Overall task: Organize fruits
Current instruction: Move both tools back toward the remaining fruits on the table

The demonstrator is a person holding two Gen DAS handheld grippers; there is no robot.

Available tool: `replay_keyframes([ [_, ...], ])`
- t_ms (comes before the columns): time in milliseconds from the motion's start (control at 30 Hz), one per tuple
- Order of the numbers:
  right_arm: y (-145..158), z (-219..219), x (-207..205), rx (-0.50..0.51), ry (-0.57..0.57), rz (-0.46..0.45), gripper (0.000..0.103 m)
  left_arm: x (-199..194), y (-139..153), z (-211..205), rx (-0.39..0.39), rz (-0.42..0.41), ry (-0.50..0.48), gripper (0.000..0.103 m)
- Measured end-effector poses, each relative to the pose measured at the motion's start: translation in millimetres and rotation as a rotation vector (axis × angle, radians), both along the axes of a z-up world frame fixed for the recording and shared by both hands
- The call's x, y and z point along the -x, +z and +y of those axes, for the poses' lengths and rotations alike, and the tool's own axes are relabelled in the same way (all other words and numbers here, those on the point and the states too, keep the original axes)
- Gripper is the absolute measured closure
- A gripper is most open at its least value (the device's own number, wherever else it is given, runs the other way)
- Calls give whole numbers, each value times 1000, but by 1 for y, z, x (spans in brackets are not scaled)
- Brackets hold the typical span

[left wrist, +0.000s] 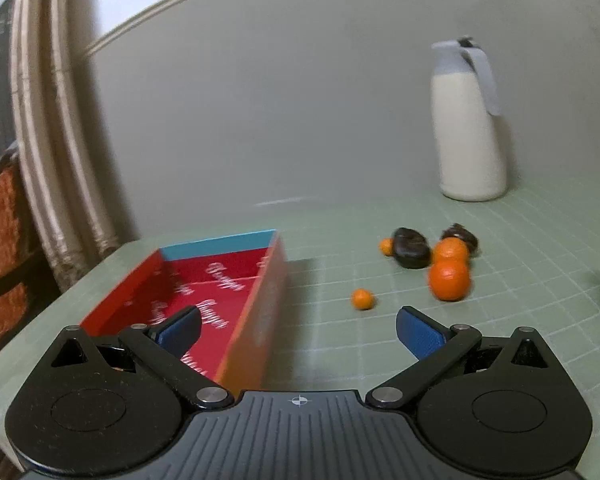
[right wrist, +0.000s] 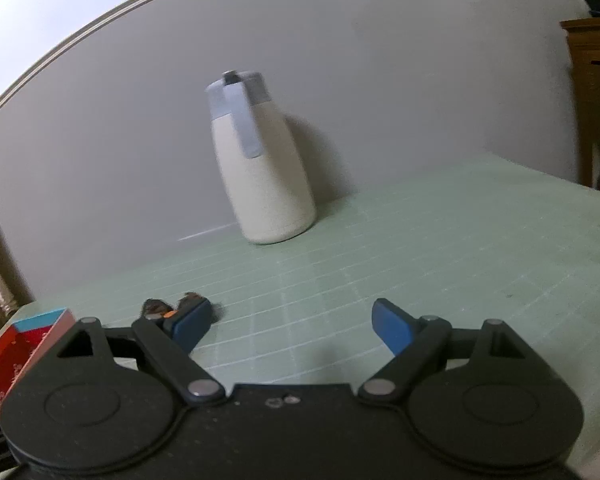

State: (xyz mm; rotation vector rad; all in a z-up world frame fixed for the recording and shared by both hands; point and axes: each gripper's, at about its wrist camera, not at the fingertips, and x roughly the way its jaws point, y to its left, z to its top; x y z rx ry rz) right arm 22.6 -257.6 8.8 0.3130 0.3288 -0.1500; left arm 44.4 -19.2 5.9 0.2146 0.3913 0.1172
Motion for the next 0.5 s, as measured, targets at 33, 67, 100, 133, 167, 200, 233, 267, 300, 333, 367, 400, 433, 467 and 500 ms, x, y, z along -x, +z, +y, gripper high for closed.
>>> replay_keyframes([
  [33,0,-5,3,0,-11,-2,16,-6,0,-3,1,9,-6,1],
  [67,0,-9,5,-1,-21,-4,16,-12,1,-5,9,16,-14,1],
  [100,0,-13,7,-3,-29,-6,16,-17,1,-7,15,22,-21,1],
  [133,0,-17,9,-6,-38,-8,16,-23,1,-8,17,27,-26,1],
  [167,0,-21,10,-9,-47,-9,16,-31,0,-10,16,36,-30,1],
  [200,-1,-24,12,-10,-55,-8,16,-36,0,-13,17,45,-37,5],
  [233,-1,-27,13,-10,-60,-6,16,-42,-2,-15,18,55,-44,17],
  [267,-2,-29,14,-12,-64,-4,16,-51,-4,-18,18,79,-54,23],
  [300,-2,-31,14,-15,-67,-3,16,-58,-5,-20,27,99,-64,28],
  [333,-3,-33,15,-17,-71,-2,16,-64,-7,-21,39,113,-66,29],
  [367,-2,-35,15,-19,-74,-3,16,-70,-9,-22,48,123,-56,29],
  [400,-3,-36,13,-22,-75,-3,16,-74,-11,-22,53,129,-53,29],
  [433,-3,-37,13,-26,-76,-3,16,-78,-12,-22,58,136,-47,29],
  [467,-3,-38,13,-30,-75,-3,16,-81,-13,-23,64,142,-45,29],
  [500,-3,-39,12,-32,-74,-4,16,-85,-14,-23,72,151,-43,30],
])
